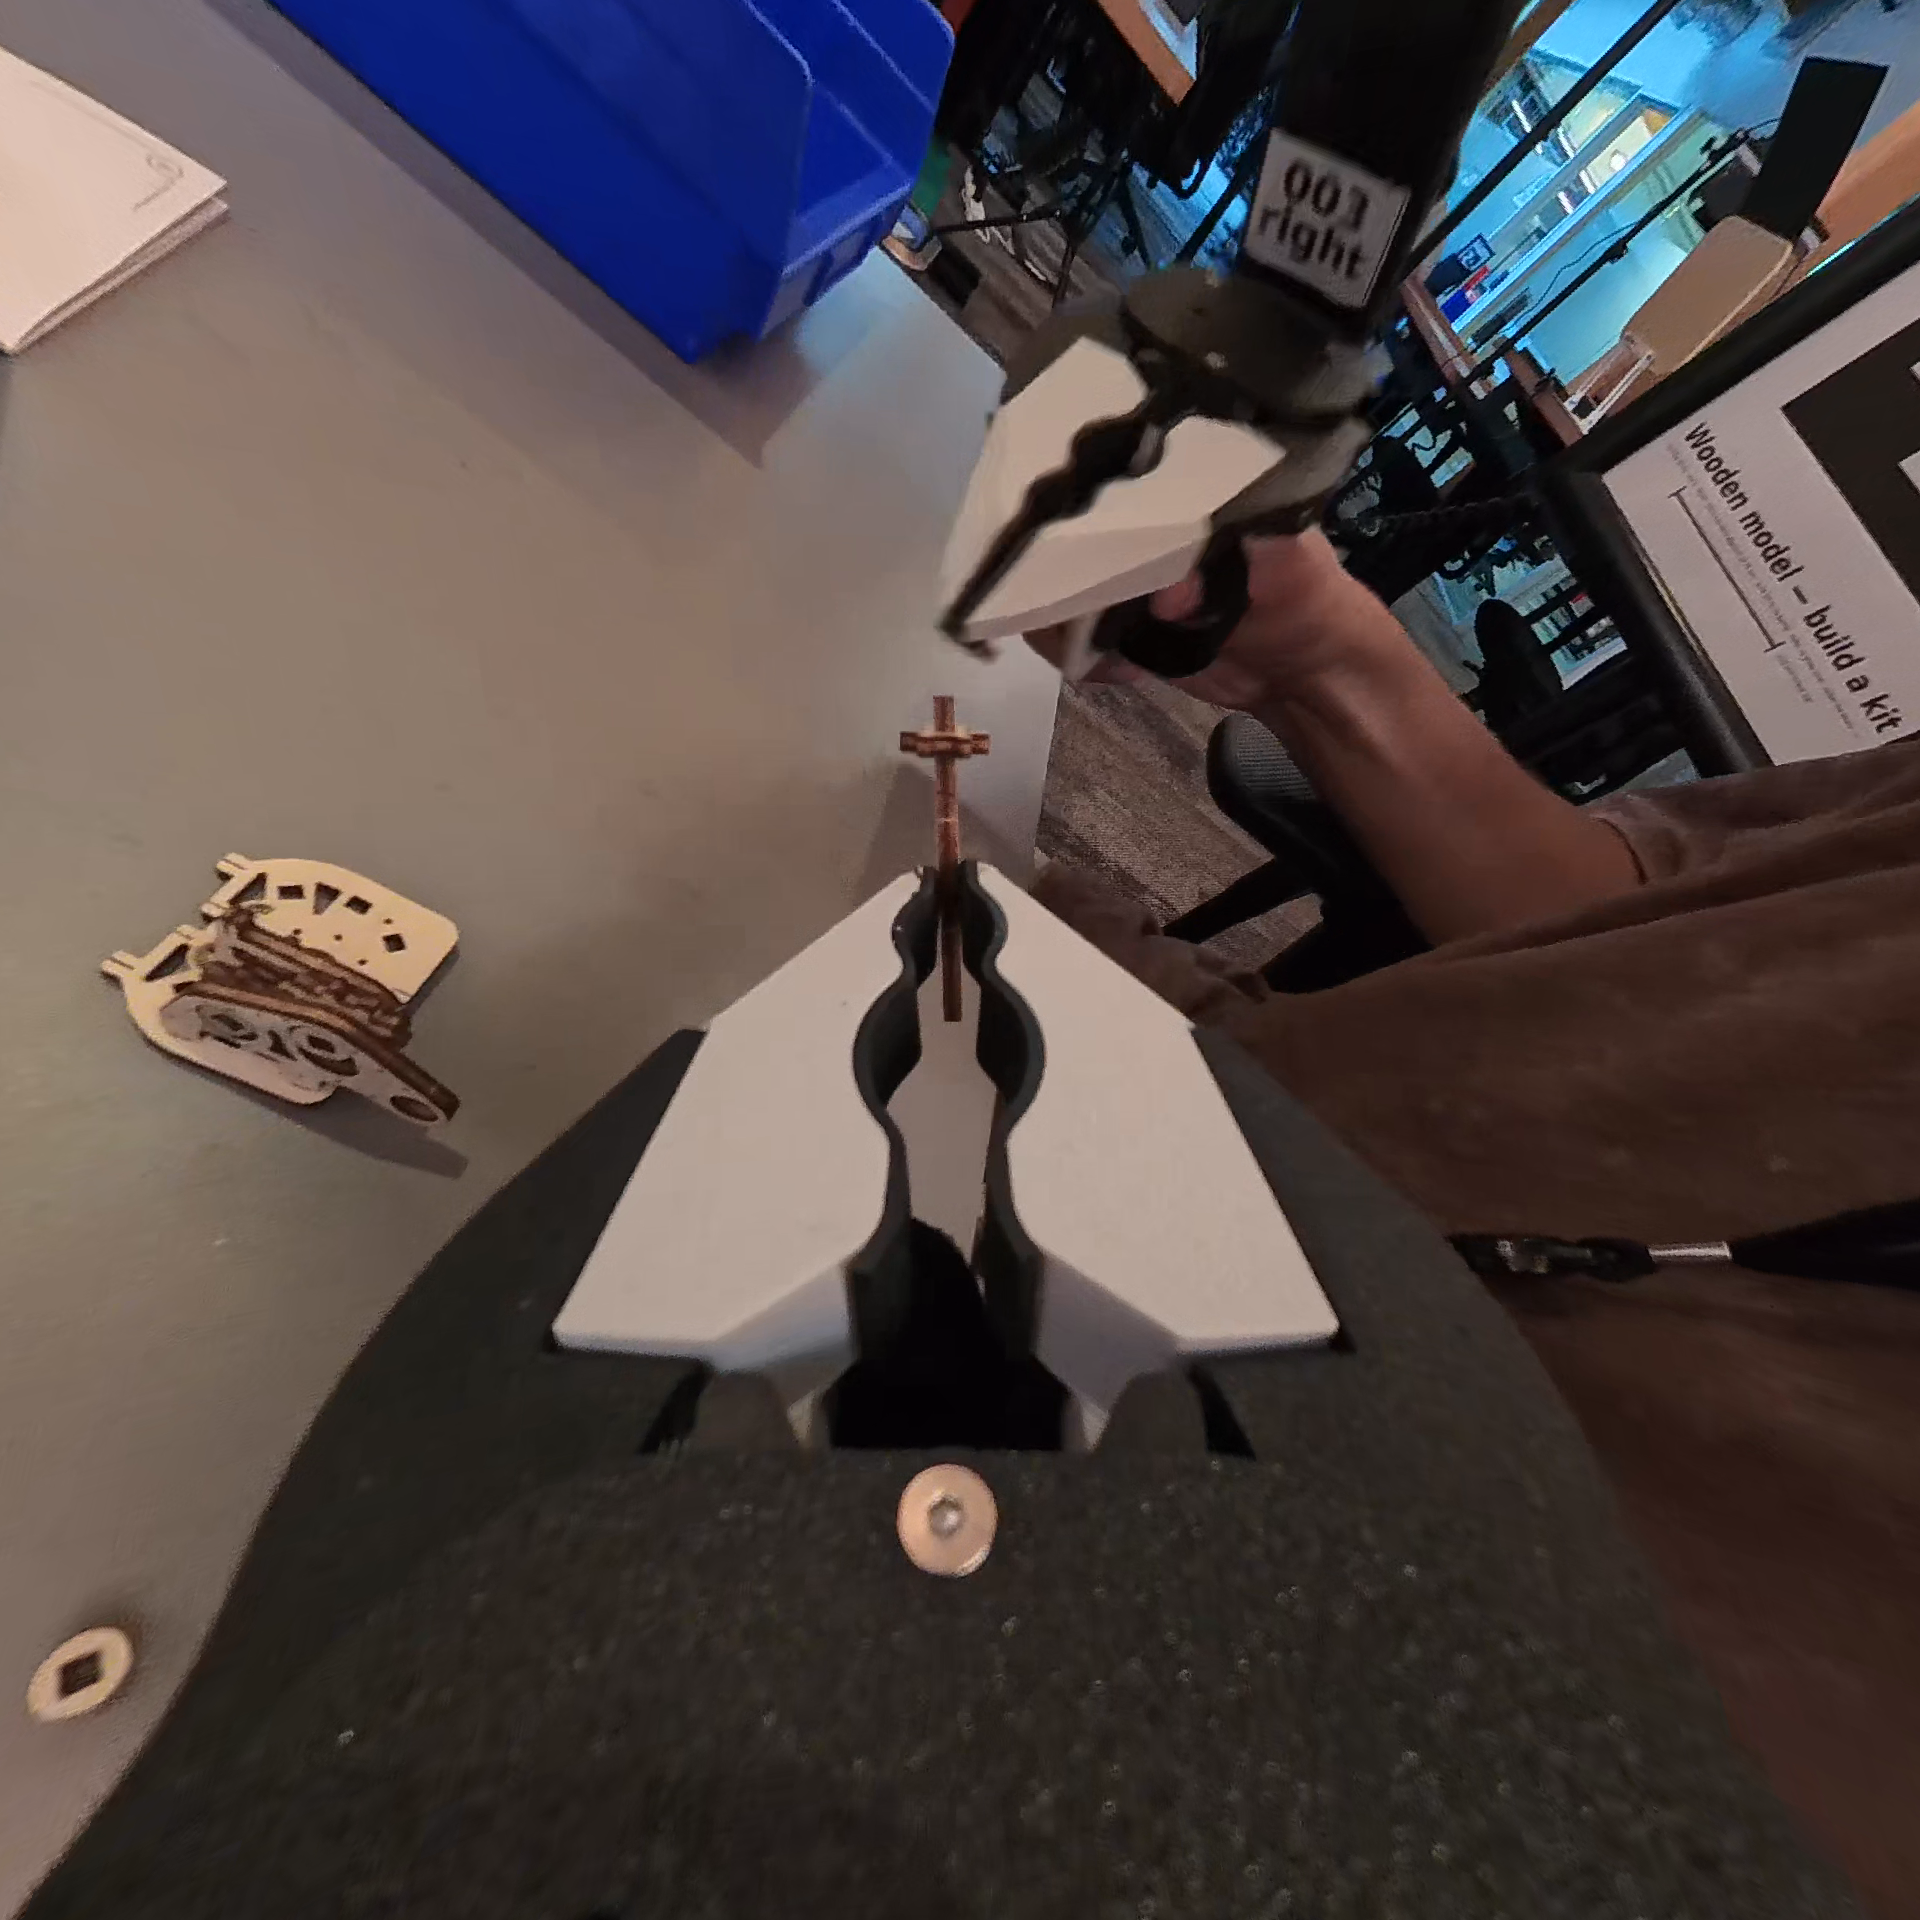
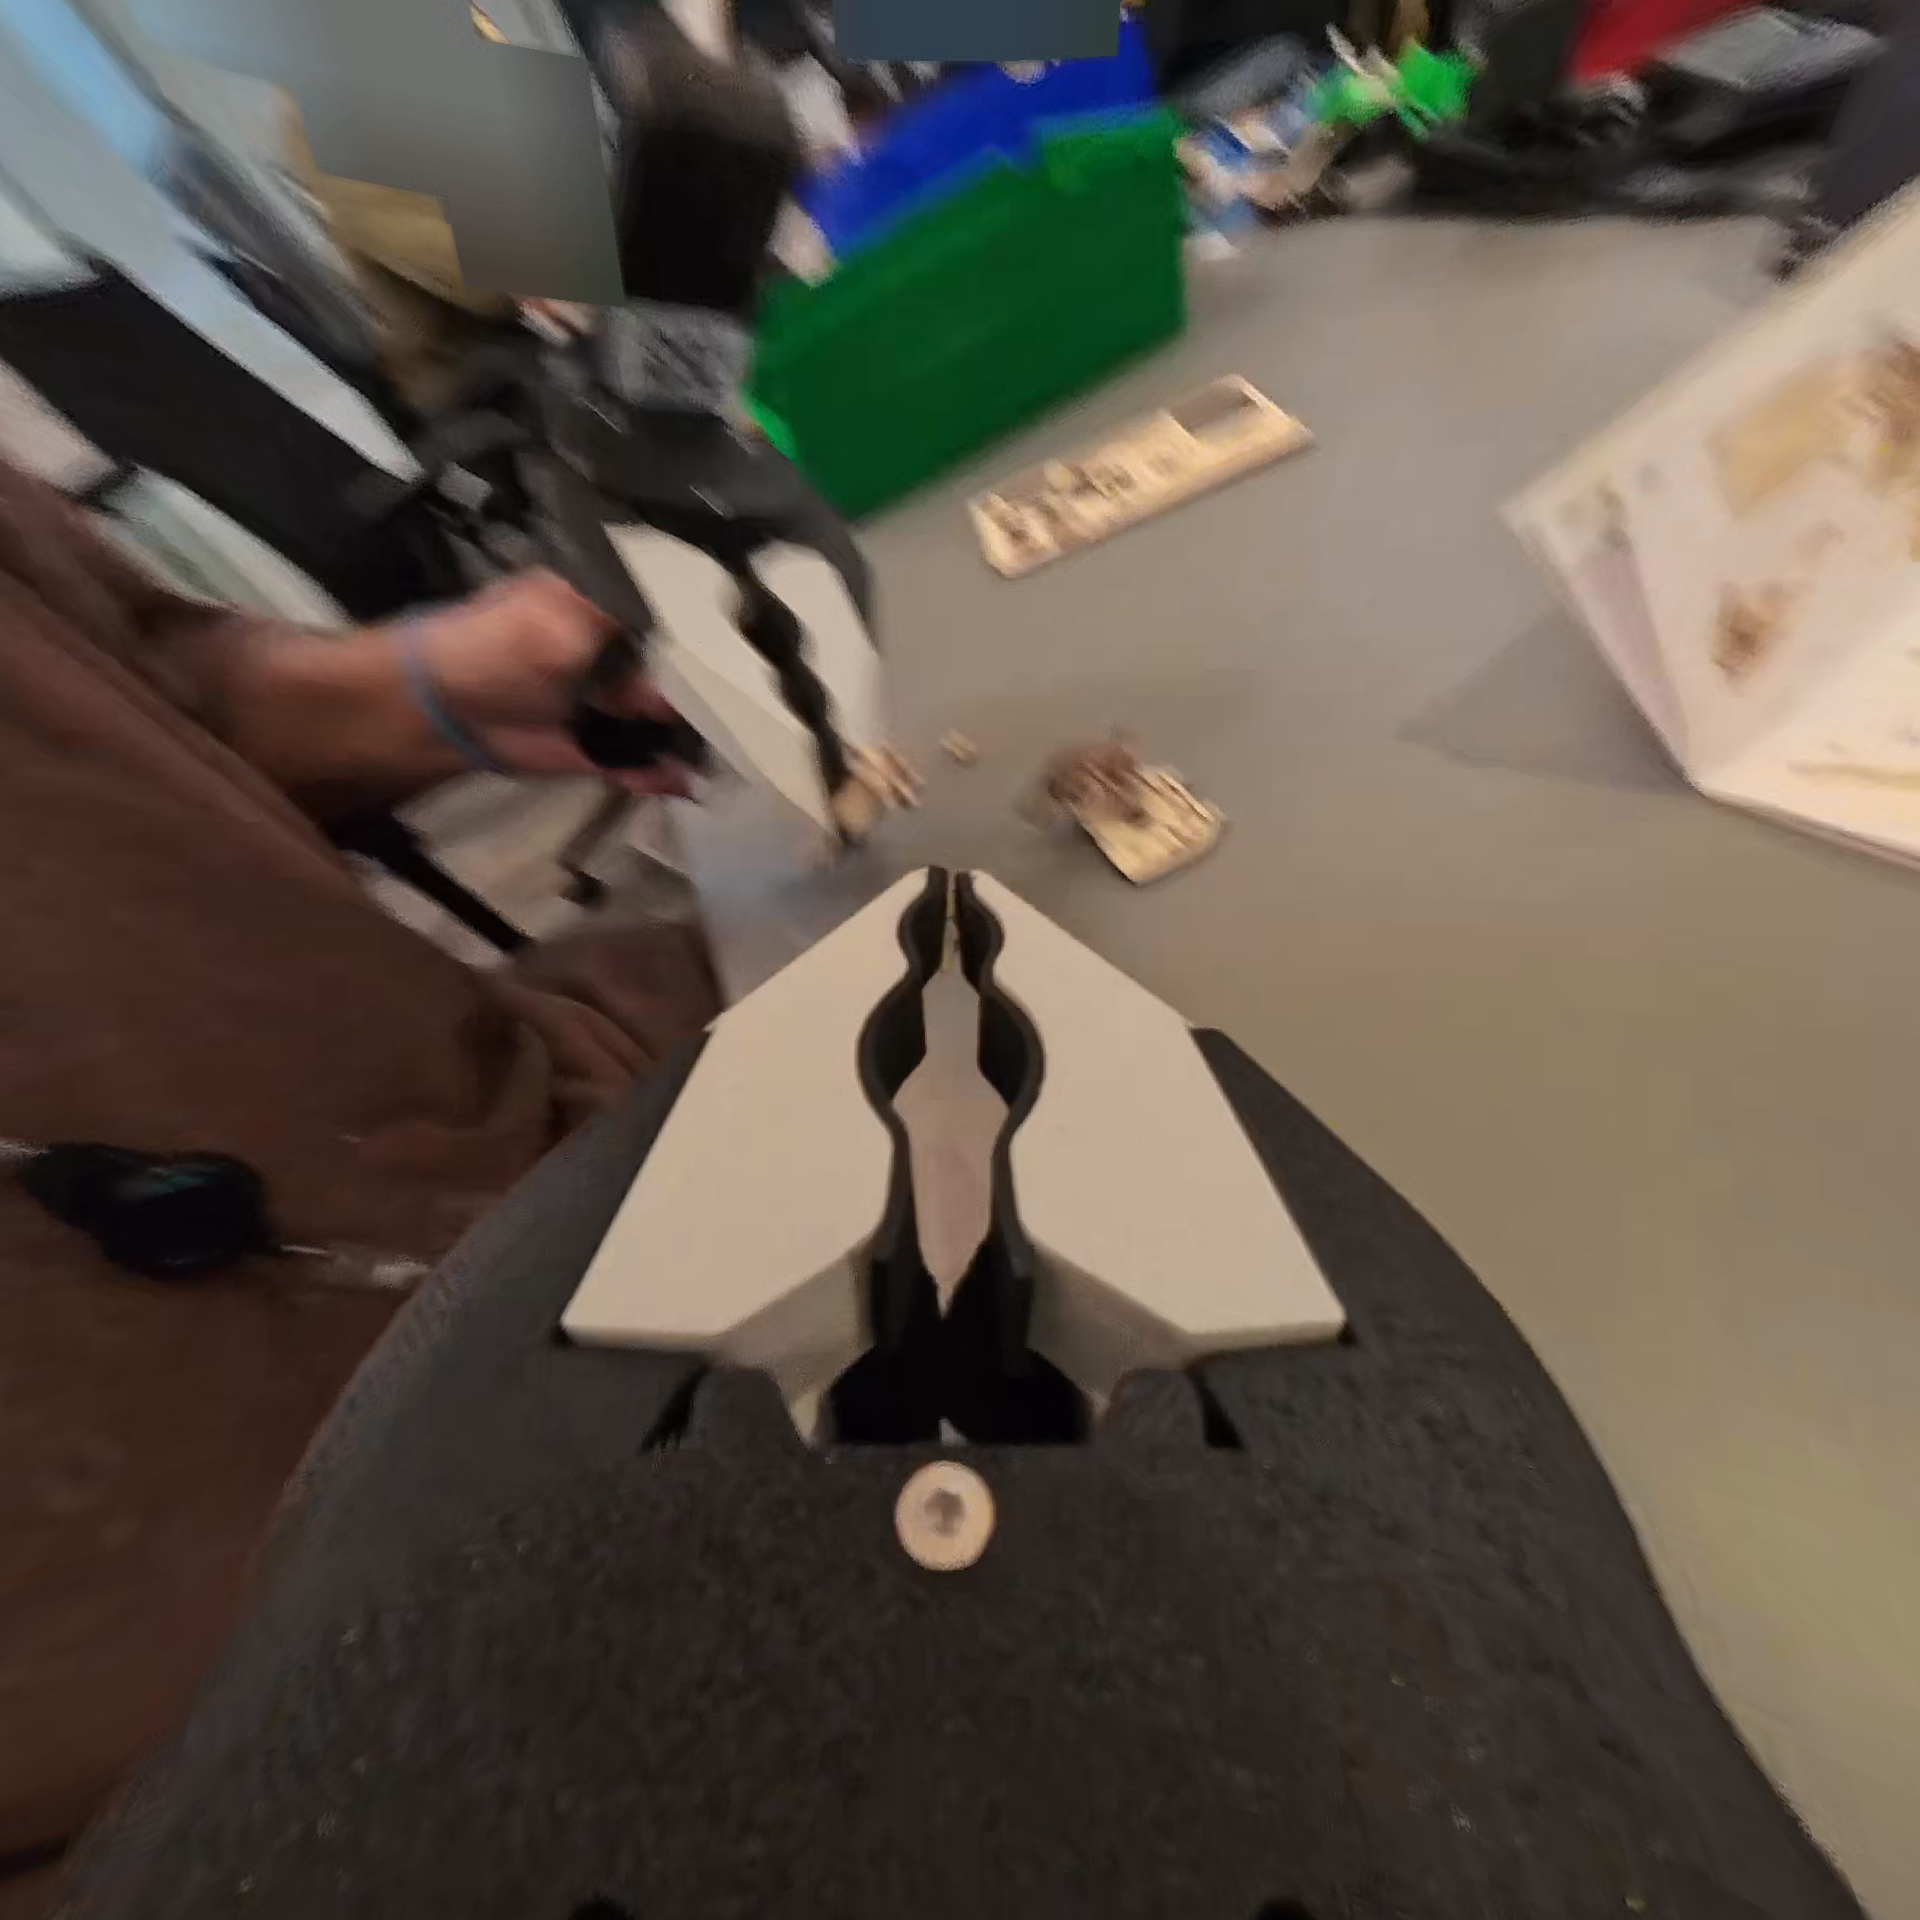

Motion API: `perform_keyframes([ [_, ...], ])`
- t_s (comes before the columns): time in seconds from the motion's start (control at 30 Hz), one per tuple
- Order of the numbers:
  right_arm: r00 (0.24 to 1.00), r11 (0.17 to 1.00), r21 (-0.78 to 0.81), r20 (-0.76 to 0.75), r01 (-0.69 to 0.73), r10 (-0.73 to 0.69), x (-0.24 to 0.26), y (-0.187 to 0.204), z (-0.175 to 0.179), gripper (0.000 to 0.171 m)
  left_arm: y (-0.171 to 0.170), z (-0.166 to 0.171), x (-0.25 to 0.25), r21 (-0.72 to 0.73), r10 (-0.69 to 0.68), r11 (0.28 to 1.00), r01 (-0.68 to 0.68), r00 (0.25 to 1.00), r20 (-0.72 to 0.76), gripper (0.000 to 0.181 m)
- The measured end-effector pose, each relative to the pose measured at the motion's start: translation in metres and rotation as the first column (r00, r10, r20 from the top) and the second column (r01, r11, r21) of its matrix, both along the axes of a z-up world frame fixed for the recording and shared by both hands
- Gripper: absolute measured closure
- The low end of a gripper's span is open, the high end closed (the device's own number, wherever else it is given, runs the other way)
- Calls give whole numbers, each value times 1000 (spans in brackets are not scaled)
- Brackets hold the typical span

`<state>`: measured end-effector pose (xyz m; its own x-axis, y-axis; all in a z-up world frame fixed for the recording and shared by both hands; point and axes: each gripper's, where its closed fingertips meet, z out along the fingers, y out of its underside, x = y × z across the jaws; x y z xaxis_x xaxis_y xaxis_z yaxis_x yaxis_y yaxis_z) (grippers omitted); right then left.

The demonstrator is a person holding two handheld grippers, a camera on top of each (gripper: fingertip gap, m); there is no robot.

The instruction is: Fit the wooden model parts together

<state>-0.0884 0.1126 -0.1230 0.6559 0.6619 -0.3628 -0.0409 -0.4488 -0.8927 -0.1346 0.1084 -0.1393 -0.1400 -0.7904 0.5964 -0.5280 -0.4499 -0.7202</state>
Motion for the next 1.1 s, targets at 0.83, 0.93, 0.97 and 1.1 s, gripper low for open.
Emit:
perform_keyframes([
  [0.83, 966, 974, -152, -222, -169, 133, -41, 13, 9, 171, -13, 6, -1, -32, -47, 998, 48, 999, 17, 180],
  [0.93, 972, 981, -134, -210, -140, 110, -44, 15, 12, 171, -14, 9, 0, -48, -46, 998, 48, 998, 32, 181],
  [0.97, 965, 982, -131, -243, -132, 98, -43, 17, 15, 171, -13, 11, 1, -53, -39, 998, 41, 998, 43, 180],
  [1.1, 929, 985, -120, -361, -125, 74, -41, 18, 22, 171, -9, 19, 1, -102, -15, 995, 23, 996, 85, 180],
])
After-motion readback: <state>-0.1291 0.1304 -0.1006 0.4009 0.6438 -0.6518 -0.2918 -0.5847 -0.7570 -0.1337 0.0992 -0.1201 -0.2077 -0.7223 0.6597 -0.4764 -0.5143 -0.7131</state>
